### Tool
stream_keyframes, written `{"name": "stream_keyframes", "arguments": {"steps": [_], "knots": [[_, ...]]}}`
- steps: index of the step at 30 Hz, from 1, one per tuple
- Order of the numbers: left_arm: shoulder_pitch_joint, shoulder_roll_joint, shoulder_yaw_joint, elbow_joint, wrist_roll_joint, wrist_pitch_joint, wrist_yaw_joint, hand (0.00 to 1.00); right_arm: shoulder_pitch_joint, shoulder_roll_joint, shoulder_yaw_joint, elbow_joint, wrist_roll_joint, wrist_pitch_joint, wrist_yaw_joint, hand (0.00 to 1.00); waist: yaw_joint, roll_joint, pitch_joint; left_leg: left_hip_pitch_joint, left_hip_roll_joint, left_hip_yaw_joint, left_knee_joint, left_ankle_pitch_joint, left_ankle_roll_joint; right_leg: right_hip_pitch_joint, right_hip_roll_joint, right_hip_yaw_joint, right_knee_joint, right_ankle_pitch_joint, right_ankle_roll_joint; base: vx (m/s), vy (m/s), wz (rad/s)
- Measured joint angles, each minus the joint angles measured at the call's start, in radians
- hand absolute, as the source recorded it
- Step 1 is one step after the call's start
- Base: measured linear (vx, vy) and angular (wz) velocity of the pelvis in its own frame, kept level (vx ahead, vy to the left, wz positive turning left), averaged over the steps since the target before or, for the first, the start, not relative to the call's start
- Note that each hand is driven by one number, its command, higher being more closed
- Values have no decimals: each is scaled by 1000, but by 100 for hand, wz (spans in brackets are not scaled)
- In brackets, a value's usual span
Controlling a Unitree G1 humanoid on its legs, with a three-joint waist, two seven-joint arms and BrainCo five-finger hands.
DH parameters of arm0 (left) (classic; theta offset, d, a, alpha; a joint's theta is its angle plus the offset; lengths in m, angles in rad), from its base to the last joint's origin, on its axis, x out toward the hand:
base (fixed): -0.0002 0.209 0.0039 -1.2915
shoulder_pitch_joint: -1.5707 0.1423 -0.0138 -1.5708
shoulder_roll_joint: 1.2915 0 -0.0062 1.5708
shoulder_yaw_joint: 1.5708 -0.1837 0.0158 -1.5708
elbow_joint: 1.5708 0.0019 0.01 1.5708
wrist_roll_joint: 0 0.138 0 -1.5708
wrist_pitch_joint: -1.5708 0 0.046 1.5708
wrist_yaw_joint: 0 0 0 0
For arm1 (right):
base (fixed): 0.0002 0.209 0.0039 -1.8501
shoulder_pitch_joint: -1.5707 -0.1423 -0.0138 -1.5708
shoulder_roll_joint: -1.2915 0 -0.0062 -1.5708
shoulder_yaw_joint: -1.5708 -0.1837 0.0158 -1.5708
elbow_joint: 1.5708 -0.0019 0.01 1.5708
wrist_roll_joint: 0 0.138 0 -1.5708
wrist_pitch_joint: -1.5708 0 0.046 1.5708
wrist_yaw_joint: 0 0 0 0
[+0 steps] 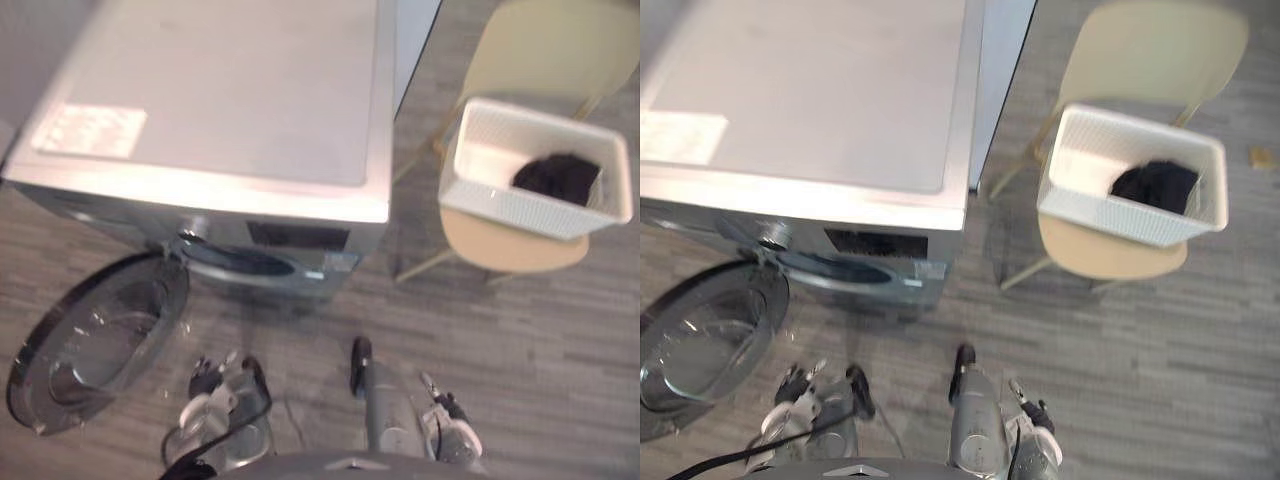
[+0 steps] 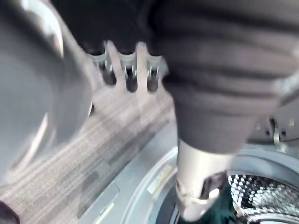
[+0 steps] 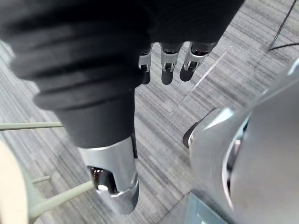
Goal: Pick up the laundry basket with both hands and put the clothes into the washing machine.
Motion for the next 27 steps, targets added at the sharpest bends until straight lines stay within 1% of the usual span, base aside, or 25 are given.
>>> {"name": "stream_keyframes", "arguments": {"steps": [1,3,4,6,7,8,9,10,11,12,13,14,15,16,17,18,19,20,21,22,23,24,25,26,27], "knots": [[2,2,52,58,31,12,-2,0,12,13,-27,2,-21,5,1,0,0,-1,-35,51,-13,22,-55,14,-2,48,1,3,-60,21,1,166,53,-20],[6,7,80,108,101,35,-5,0,14,19,-49,18,-60,11,2,0,1,-5,-72,128,-29,67,-118,26,-6,104,6,28,-133,54,9,149,64,-44],[3,13,85,128,161,51,-12,0,14,21,-63,32,-75,19,4,0,1,-8,-93,165,-30,100,-133,30,-14,128,14,54,-156,69,10,116,55,-58],[-11,26,53,140,243,54,-19,0,15,23,-75,38,-76,24,15,0,-2,-17,-97,198,-26,139,-131,20,-18,121,23,89,-129,72,14,63,39,-63],[-14,31,37,142,256,54,-21,0,15,23,-76,45,-76,24,19,0,-4,-19,-97,204,-24,151,-130,16,-20,120,26,94,-120,71,14,17,28,-62],[-19,47,1,150,274,54,-24,0,15,22,-76,76,-78,25,25,0,-13,-28,-97,225,-21,172,-129,11,-21,119,30,98,-107,72,12,-5,15,-47],[-36,61,-27,154,284,54,-35,0,15,19,-75,112,-120,28,38,0,-22,-36,-100,238,-21,186,-134,12,-19,120,32,89,-114,83,-5,15,-5,-42],[-44,64,-40,159,284,55,-38,0,12,17,-76,125,-136,31,42,0,-20,-36,-101,248,-12,200,-143,20,-14,123,26,60,-122,69,-39,13,-22,-35],[-58,61,-63,158,284,54,-40,0,8,10,-99,136,-163,43,42,0,-27,-25,-96,264,-3,224,-164,35,-14,118,-21,-71,-73,-4,-105,-2,-33,-37],[-56,61,-86,160,283,55,-39,0,12,10,-134,162,-166,48,42,0,-35,-26,-97,287,1,243,-179,45,-19,104,-94,-186,30,-54,-111,-1,-42,-37],[-57,70,-102,161,283,55,-38,0,12,8,-142,176,-176,49,39,0,-39,-33,-99,297,4,251,-179,48,-24,102,-125,-218,74,-71,-112,20,-97,-35],[-56,93,-133,167,281,55,-38,0,12,-3,-145,204,-193,55,36,0,-45,-40,-103,309,20,259,-177,55,-36,104,-183,-251,159,-91,-107,47,-199,-24],[-58,119,-163,181,277,55,-38,0,12,-16,-152,230,-192,59,32,0,-46,-40,-104,315,39,260,-180,68,-57,103,-237,-257,227,-109,-88,41,-243,-21],[-57,133,-180,186,272,54,-37,0,12,-20,-158,238,-190,63,26,0,-46,-41,-104,315,48,260,-180,76,-70,102,-268,-256,252,-112,-81,44,-318,-17],[-52,153,-193,196,260,53,-36,0,14,-18,-176,249,-187,63,14,0,-44,-52,-111,316,53,261,-179,89,-89,103,-307,-256,254,-102,-75,51,-418,-33],[-39,183,-199,214,241,53,-37,0,11,-14,-191,276,-184,66,12,0,-42,-80,-129,315,58,259,-178,107,-120,107,-321,-228,206,-59,16,65,-620,-59],[-39,193,-197,239,234,54,-38,0,-5,-26,-192,302,-184,71,12,0,-36,-72,-137,314,97,246,-191,133,-125,123,-261,-229,161,-114,122,23,-588,-66],[-41,176,-199,252,232,54,-38,0,-18,-44,-192,310,-184,71,13,0,-35,-38,-127,314,125,226,-204,145,-109,125,-216,-231,152,-108,98,6,-493,-67],[-35,140,-195,271,232,55,-43,0,-30,-74,-202,310,-184,71,14,0,-36,-10,-117,317,120,166,-220,146,-105,123,-172,-219,137,-111,80,26,-343,-49],[-34,119,-178,277,232,56,-43,0,-41,-91,-233,314,-183,71,11,0,-42,0,-116,335,131,168,-220,183,-79,120,-150,-215,148,-130,63,62,-297,-39],[-32,116,-171,276,232,56,-41,0,-39,-93,-233,321,-183,72,11,0,-43,-2,-117,335,141,163,-211,215,-83,121,-140,-211,151,-139,54,71,-315,-29],[-26,115,-161,272,232,55,-41,0,-43,-94,-230,324,-183,72,11,0,-46,-5,-121,326,164,154,-181,252,-67,126,-118,-205,142,-145,43,39,-338,-37],[-20,116,-126,257,222,52,-37,0,-54,-93,-228,328,-183,71,13,0,-46,-6,-120,284,221,141,-92,289,-15,130,-70,-202,116,-159,16,18,-333,-45],[-19,122,-106,241,218,48,-33,0,-60,-91,-226,329,-182,71,12,0,-45,2,-118,246,265,138,-9,311,38,144,-43,-200,99,-162,9,16,-314,-45],[-19,134,-91,217,194,40,-31,0,-63,-89,-209,327,-182,66,11,0,-41,-11,-90,172,312,91,160,323,122,177,-14,-190,66,-157,-10,-1,-240,-50]]}}
